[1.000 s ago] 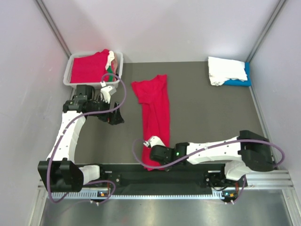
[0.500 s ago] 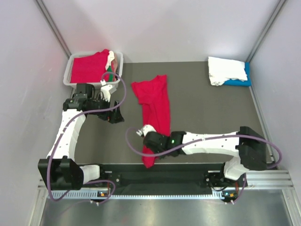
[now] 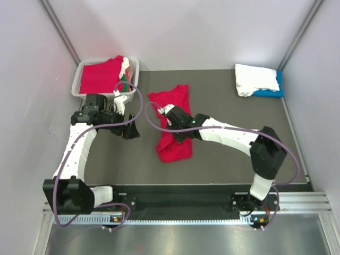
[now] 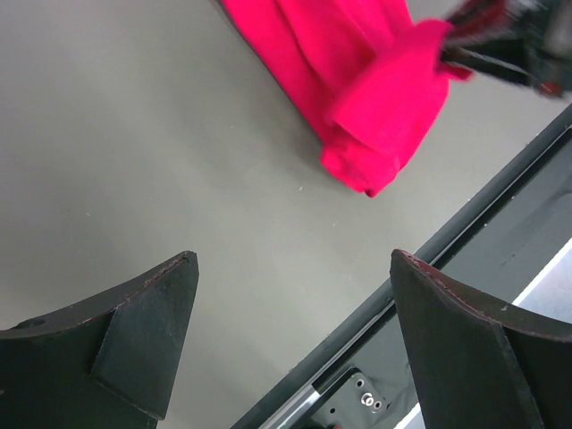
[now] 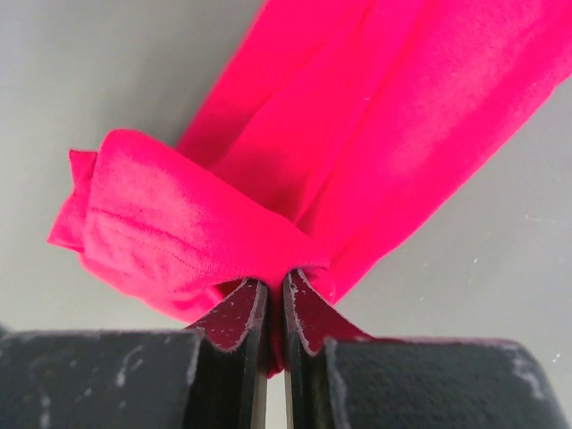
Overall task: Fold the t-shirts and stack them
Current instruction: Fold the tshirt
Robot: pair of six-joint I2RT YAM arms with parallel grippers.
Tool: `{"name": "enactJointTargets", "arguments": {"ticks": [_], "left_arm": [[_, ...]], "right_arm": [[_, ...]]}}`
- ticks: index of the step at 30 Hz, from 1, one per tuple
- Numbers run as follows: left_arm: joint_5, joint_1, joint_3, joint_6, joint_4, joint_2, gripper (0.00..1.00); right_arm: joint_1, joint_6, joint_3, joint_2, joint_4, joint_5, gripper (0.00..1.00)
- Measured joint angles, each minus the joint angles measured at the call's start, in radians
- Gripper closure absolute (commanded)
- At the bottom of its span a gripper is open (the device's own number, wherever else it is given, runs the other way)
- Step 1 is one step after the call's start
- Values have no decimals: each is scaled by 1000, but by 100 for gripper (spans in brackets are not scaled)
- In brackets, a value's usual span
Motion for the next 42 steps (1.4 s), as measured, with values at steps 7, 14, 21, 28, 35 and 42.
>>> {"name": "enactJointTargets", "arguments": {"ticks": [7, 14, 21, 28, 35, 42], "left_arm": [[-8, 0, 0, 19, -7, 0, 7], [-9, 0, 0, 31, -11, 0, 7], [-9, 0, 0, 40, -22, 0, 7], [-13, 0, 0, 48, -37, -6, 7], [-15, 0, 0, 51, -48, -10, 7], [-11, 0, -10, 50, -47, -10, 7]], "right_arm": [[-93, -13, 5, 70, 14, -33, 99], [-146, -12, 5, 71, 43, -37, 97], [-179, -13, 18, 105, 51, -57, 84], [-217, -17, 84, 245, 60, -57, 0], [-232, -42, 178, 273, 55, 10, 0], [-232, -85, 185, 192, 46, 111, 0]]}}
